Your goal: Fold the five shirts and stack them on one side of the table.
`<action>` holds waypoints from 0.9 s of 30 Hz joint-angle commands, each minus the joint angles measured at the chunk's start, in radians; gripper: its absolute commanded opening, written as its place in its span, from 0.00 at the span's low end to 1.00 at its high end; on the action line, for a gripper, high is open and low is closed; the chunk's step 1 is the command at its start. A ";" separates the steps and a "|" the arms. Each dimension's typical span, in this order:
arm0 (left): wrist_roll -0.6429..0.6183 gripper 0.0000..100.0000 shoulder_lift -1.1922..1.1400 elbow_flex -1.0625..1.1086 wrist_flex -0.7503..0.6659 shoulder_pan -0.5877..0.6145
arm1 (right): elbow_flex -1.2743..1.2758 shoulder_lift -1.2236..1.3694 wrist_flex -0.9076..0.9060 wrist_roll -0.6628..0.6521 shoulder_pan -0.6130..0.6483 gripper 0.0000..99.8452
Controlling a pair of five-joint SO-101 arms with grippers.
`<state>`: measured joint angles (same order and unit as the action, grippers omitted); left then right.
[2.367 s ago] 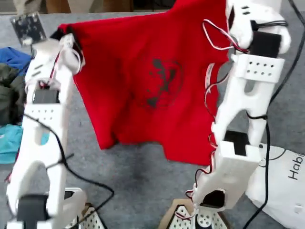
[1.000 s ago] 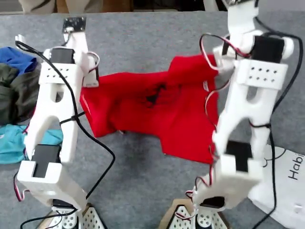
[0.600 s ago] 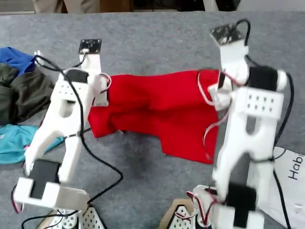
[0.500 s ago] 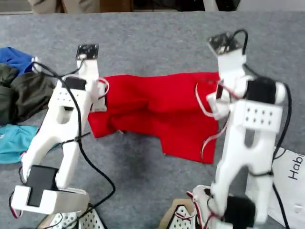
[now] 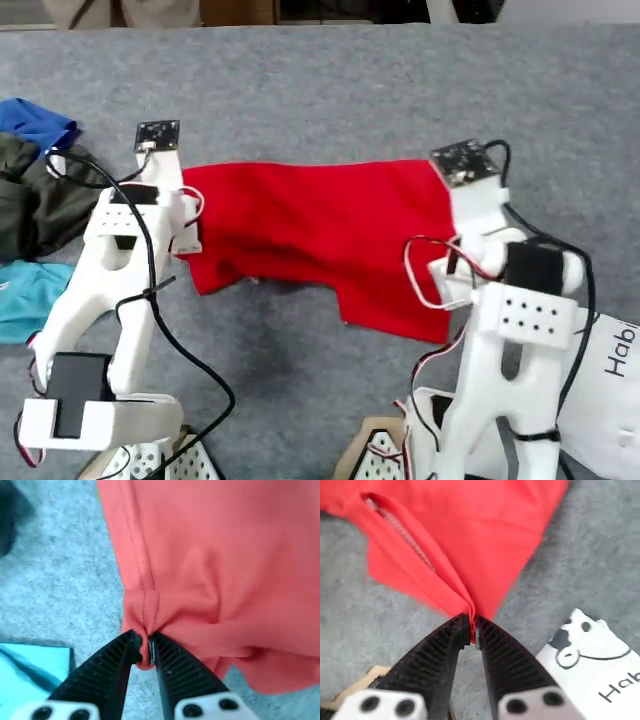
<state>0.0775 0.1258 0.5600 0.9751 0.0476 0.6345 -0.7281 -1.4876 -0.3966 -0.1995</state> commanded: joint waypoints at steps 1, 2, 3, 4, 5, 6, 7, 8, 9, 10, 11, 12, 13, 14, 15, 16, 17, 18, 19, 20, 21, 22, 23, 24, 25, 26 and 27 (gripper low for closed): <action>0.034 0.02 0.045 -0.003 -0.002 0.014 | 0.018 -0.002 0.069 -0.049 -0.087 0.00; 0.034 0.02 0.045 -0.005 0.009 0.008 | 0.028 0.008 0.081 -0.064 -0.101 0.00; 0.034 0.02 0.045 -0.009 0.020 0.003 | 0.039 0.021 0.095 -0.072 -0.110 0.00; 0.034 0.02 0.045 -0.011 0.028 -0.014 | 0.050 0.027 0.104 -0.075 -0.114 0.00; 0.034 0.02 0.044 -0.009 0.031 -0.029 | 0.059 0.031 0.107 -0.081 -0.117 0.00; 0.034 0.02 0.042 -0.005 0.031 -0.048 | 0.067 0.033 0.107 -0.087 -0.117 0.00; 0.034 0.02 0.038 0.000 0.031 -0.063 | 0.074 0.033 0.109 -0.087 -0.114 0.00; 0.034 0.02 0.038 0.008 0.028 -0.078 | 0.079 0.033 0.106 -0.091 -0.110 0.00; 0.034 0.02 0.038 0.015 0.025 -0.091 | 0.084 0.033 0.104 -0.095 -0.108 0.00; 0.034 0.02 0.038 0.021 0.025 -0.101 | 0.088 0.033 0.103 -0.103 -0.108 0.00; 0.032 0.02 0.038 0.026 0.025 -0.104 | 0.094 0.031 0.103 -0.107 -0.108 0.00; 0.032 0.02 0.038 0.029 0.025 -0.104 | 0.099 0.031 0.103 -0.117 -0.108 0.00; 0.032 0.02 0.038 0.029 0.025 -0.100 | 0.107 0.031 0.103 -0.126 -0.108 0.00; 0.032 0.02 0.038 0.031 0.028 -0.100 | 0.114 0.031 0.103 -0.132 -0.108 0.00; 0.032 0.02 0.038 0.034 0.029 -0.098 | 0.122 0.031 0.103 -0.138 -0.108 0.00; 0.032 0.02 0.038 0.035 0.034 -0.098 | 0.131 0.031 0.103 -0.146 -0.108 0.00; 0.034 0.02 0.039 0.040 0.041 -0.100 | 0.137 0.031 0.103 -0.152 -0.107 0.00; 0.034 0.02 0.039 0.044 0.043 -0.103 | 0.140 0.031 0.103 -0.155 -0.105 0.00; 0.034 0.02 0.038 0.044 0.046 -0.104 | 0.142 0.031 0.103 -0.164 -0.099 0.00; 0.034 0.02 0.038 0.046 0.044 -0.106 | 0.142 0.031 0.103 -0.166 -0.087 0.00; 0.034 0.02 0.038 0.046 0.043 -0.103 | 0.142 0.031 0.101 -0.166 -0.074 0.00; 0.034 0.02 0.038 0.046 0.041 -0.100 | 0.142 0.031 0.094 -0.166 -0.061 0.00; 0.034 0.02 0.038 0.044 0.040 -0.098 | 0.142 0.031 0.089 -0.166 -0.042 0.00; 0.034 0.02 0.038 0.044 0.040 -0.098 | 0.142 0.031 0.087 -0.161 -0.024 0.00; 0.034 0.02 0.038 0.044 0.040 -0.097 | 0.143 0.031 0.087 -0.157 -0.010 0.00; 0.035 0.02 0.038 0.044 0.038 -0.087 | 0.143 0.031 0.087 -0.155 0.001 0.00; 0.035 0.02 0.038 0.038 0.037 -0.077 | 0.143 0.031 0.087 -0.157 0.008 0.00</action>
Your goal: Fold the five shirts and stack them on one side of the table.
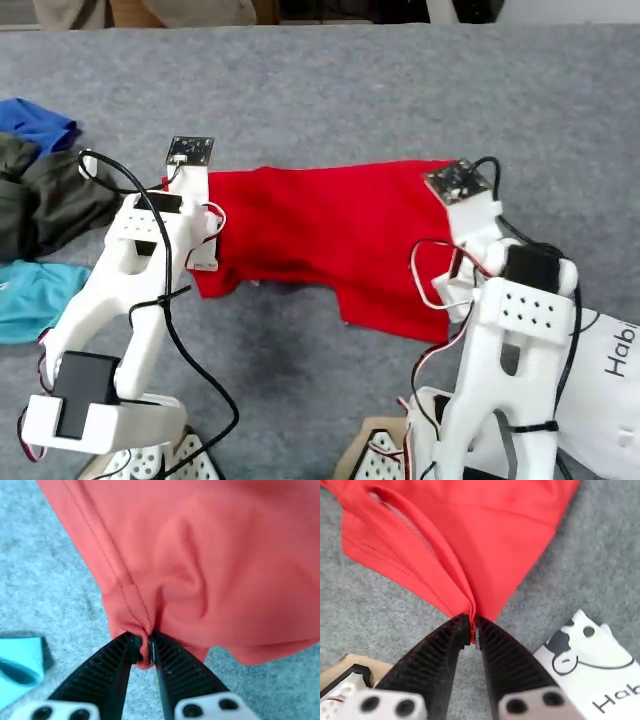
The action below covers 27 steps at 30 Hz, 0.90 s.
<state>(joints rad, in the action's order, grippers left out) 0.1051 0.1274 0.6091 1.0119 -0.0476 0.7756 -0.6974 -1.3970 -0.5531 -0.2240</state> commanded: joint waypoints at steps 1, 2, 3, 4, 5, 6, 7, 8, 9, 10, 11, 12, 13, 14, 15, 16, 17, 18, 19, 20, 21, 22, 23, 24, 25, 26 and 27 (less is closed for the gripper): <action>0.012 0.02 0.035 -0.015 -0.002 0.031 | 0.002 0.001 -0.003 0.000 0.039 0.00; 0.026 0.02 0.035 -0.020 -0.005 0.048 | 0.002 0.001 -0.003 0.000 0.041 0.00; 0.034 0.02 0.035 -0.020 -0.011 0.060 | 0.004 0.001 -0.003 0.000 0.041 0.00; 0.038 0.02 0.035 -0.015 -0.012 0.064 | 0.004 0.001 -0.003 -0.003 0.039 0.00; 0.040 0.02 0.035 -0.015 -0.012 0.066 | 0.010 0.001 -0.002 -0.006 0.038 0.00; 0.040 0.02 0.035 -0.015 -0.009 0.066 | 0.019 0.001 -0.002 -0.008 0.038 0.00; 0.038 0.02 0.035 -0.015 -0.008 0.066 | 0.028 0.001 -0.002 -0.008 0.039 0.00; 0.037 0.02 0.035 -0.015 -0.009 0.066 | 0.039 0.001 -0.002 -0.008 0.041 0.01; 0.037 0.02 0.035 -0.015 -0.011 0.066 | 0.048 0.001 -0.002 -0.008 0.041 0.01; 0.037 0.02 0.035 -0.015 -0.012 0.066 | 0.053 0.001 -0.002 -0.008 0.041 0.01; 0.037 0.02 0.035 -0.015 -0.012 0.066 | 0.056 0.001 -0.002 -0.008 0.041 0.01; 0.038 0.02 0.035 -0.015 -0.009 0.066 | 0.056 0.001 -0.002 -0.011 0.041 0.01; 0.040 0.02 0.035 -0.015 -0.008 0.066 | 0.056 0.001 -0.002 -0.021 0.041 0.01; 0.040 0.02 0.035 -0.015 -0.006 0.066 | 0.056 0.001 -0.002 -0.028 0.038 0.01; 0.041 0.02 0.035 -0.015 -0.006 0.064 | 0.053 0.001 0.000 -0.023 0.033 0.02; 0.041 0.02 0.035 -0.015 -0.006 0.061 | 0.051 0.001 0.002 -0.021 0.033 0.04; 0.043 0.02 0.038 -0.015 -0.006 0.055 | 0.050 0.001 -0.002 -0.021 0.033 0.06; 0.051 0.02 0.041 -0.015 -0.006 0.054 | 0.050 0.001 -0.002 -0.021 0.033 0.09; 0.069 0.04 0.044 -0.017 -0.002 0.051 | 0.048 0.001 -0.002 -0.023 0.033 0.12; 0.084 0.08 0.044 -0.025 0.018 0.049 | 0.044 0.001 -0.002 -0.028 0.036 0.14; 0.087 0.13 0.044 -0.032 0.040 0.055 | 0.033 0.001 -0.005 -0.028 0.038 0.15; 0.077 0.18 0.044 -0.049 0.064 0.058 | 0.021 0.001 -0.012 -0.028 0.038 0.15; 0.054 0.22 0.044 -0.064 0.084 0.072 | 0.001 0.001 -0.026 -0.028 0.039 0.15; 0.025 0.26 0.044 -0.081 0.103 0.089 | -0.018 0.001 -0.043 -0.028 0.041 0.15; -0.005 0.29 0.044 -0.103 0.118 0.106 | -0.038 0.001 -0.057 -0.028 0.041 0.15; -0.026 0.31 0.044 -0.127 0.130 0.123 | -0.058 0.001 -0.069 -0.028 0.041 0.15; -0.037 0.31 0.044 -0.155 0.144 0.144 | -0.079 0.001 -0.077 -0.028 0.041 0.15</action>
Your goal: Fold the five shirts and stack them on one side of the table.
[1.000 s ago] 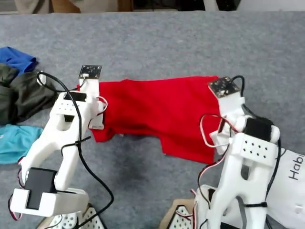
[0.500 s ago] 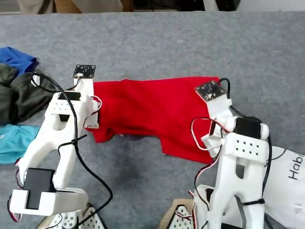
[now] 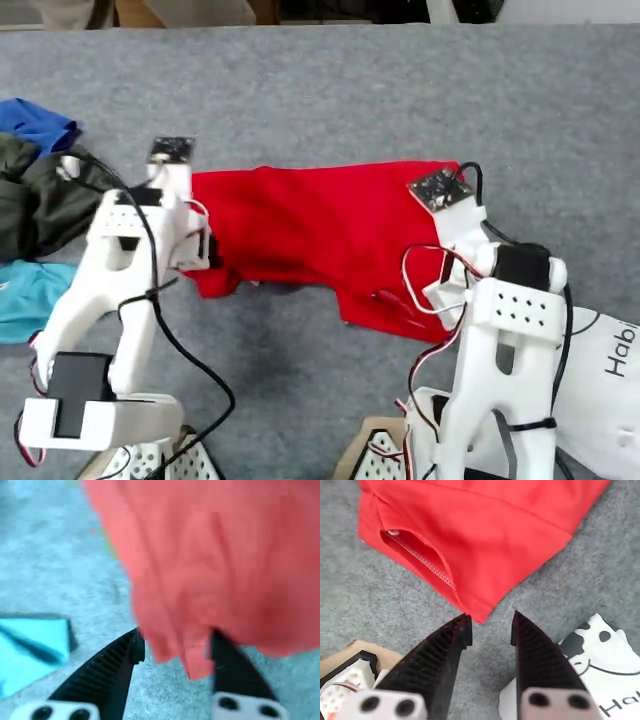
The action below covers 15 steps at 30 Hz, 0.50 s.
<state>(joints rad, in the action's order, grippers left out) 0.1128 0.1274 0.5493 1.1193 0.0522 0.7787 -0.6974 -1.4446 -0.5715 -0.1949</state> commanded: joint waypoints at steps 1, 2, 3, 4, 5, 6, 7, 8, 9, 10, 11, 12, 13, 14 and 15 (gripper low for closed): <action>-0.046 0.31 0.044 -0.126 0.051 0.061 | -0.104 0.001 -0.035 -0.009 0.010 0.15; -0.048 0.31 0.044 -0.161 0.066 0.077 | -0.130 0.001 -0.038 -0.009 0.007 0.15; -0.049 0.30 0.044 -0.201 0.081 0.092 | -0.156 0.005 -0.034 -0.006 0.005 0.15; -0.051 0.29 0.044 -0.245 0.098 0.107 | -0.186 0.008 -0.031 -0.003 0.005 0.15; -0.051 0.27 0.044 -0.290 0.118 0.120 | -0.213 0.012 -0.028 -0.002 0.010 0.14; -0.051 0.23 0.044 -0.339 0.141 0.126 | -0.237 0.021 -0.018 0.002 0.013 0.13; -0.051 0.19 0.044 -0.388 0.166 0.127 | -0.266 0.036 -0.009 0.018 0.025 0.09; -0.051 0.14 0.042 -0.436 0.192 0.126 | -0.294 0.056 0.002 0.043 0.035 0.05; -0.048 0.09 0.036 -0.479 0.206 0.123 | -0.321 0.085 0.012 0.061 0.044 0.00; -0.046 0.04 0.035 -0.512 0.207 0.115 | -0.348 0.120 0.025 0.077 0.051 0.01; -0.051 0.01 0.033 -0.537 0.207 0.106 | -0.374 0.162 0.035 0.097 0.059 0.02; -0.055 0.02 0.033 -0.542 0.204 0.098 | -0.401 0.206 0.057 0.121 0.071 0.01; -0.077 0.03 0.033 -0.534 0.201 0.081 | -0.427 0.260 0.083 0.152 0.084 0.01; -0.112 0.03 0.030 -0.517 0.181 0.058 | -0.453 0.318 0.109 0.178 0.096 0.01; -0.147 0.02 0.019 -0.489 0.150 0.035 | -0.483 0.380 0.133 0.203 0.110 0.01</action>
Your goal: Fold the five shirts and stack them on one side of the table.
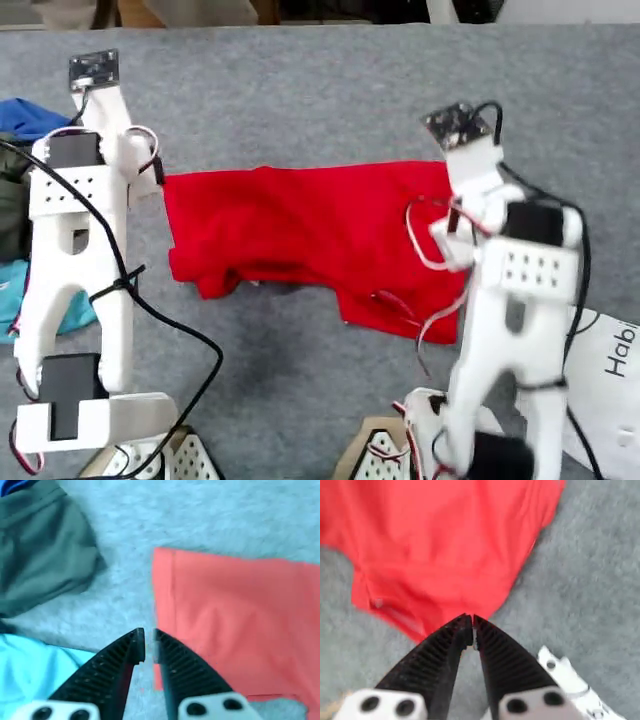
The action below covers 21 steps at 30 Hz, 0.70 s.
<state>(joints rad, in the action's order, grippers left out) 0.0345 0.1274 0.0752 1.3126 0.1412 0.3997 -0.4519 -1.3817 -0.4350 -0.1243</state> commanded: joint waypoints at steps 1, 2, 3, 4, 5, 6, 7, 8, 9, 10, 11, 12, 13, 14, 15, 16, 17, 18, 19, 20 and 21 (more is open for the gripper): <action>-0.100 0.02 0.004 0.017 -0.084 -0.075 | -0.134 0.200 0.091 0.089 0.053 0.01; -0.123 0.02 -0.018 0.051 -0.130 -0.092 | -0.171 0.269 0.107 0.110 0.067 0.01; -0.143 0.02 -0.044 0.084 -0.186 -0.106 | -0.209 0.335 0.121 0.132 0.077 0.01; -0.160 0.02 -0.079 0.118 -0.252 -0.115 | -0.254 0.403 0.132 0.150 0.087 0.01; -0.173 0.02 -0.119 0.144 -0.318 -0.123 | -0.300 0.467 0.141 0.167 0.094 0.01; -0.184 0.02 -0.159 0.164 -0.374 -0.123 | -0.349 0.535 0.146 0.183 0.099 0.01; -0.189 0.02 -0.200 0.169 -0.419 -0.123 | -0.404 0.601 0.147 0.193 0.104 0.01; -0.195 0.02 -0.232 0.166 -0.443 -0.123 | -0.461 0.665 0.147 0.201 0.105 0.01; -0.203 0.02 -0.265 0.161 -0.463 -0.123 | -0.518 0.730 0.143 0.209 0.105 0.01; -0.213 0.02 -0.302 0.146 -0.476 -0.123 | -0.575 0.794 0.143 0.215 0.105 0.01; -0.222 0.02 -0.332 0.130 -0.483 -0.123 | -0.630 0.855 0.141 0.219 0.102 0.01; -0.230 0.02 -0.364 0.115 -0.489 -0.123 | -0.685 0.920 0.141 0.227 0.101 0.01; -0.235 0.02 -0.401 0.098 -0.499 -0.123 | -0.737 0.984 0.141 0.235 0.097 0.01; -0.233 0.02 -0.440 0.078 -0.500 -0.123 | -0.791 1.052 0.138 0.239 0.093 0.01; -0.233 0.02 -0.473 0.054 -0.496 -0.123 | -0.842 1.113 0.127 0.239 0.079 0.01; -0.229 0.02 -0.507 0.028 -0.491 -0.121 | -0.900 1.175 0.103 0.241 0.067 0.01; -0.227 0.02 -0.533 0.008 -0.488 -0.117 | -0.966 1.233 0.071 0.241 0.054 0.01; -0.227 0.02 -0.555 -0.017 -0.471 -0.114 | -1.032 1.285 0.035 0.241 0.041 0.01; -0.226 0.02 -0.570 -0.044 -0.448 -0.112 | -1.104 1.336 0.003 0.239 0.030 0.01; -0.224 0.02 -0.587 -0.078 -0.423 -0.107 | -1.175 1.380 -0.021 0.236 0.016 0.01; -0.221 0.02 -0.596 -0.109 -0.397 -0.103 | -1.248 1.423 -0.041 0.236 0.004 0.01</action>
<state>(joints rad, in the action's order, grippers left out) -0.1910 -0.4404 0.0675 0.8738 0.0276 -0.6237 0.8661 -1.3617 -0.2033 -0.0706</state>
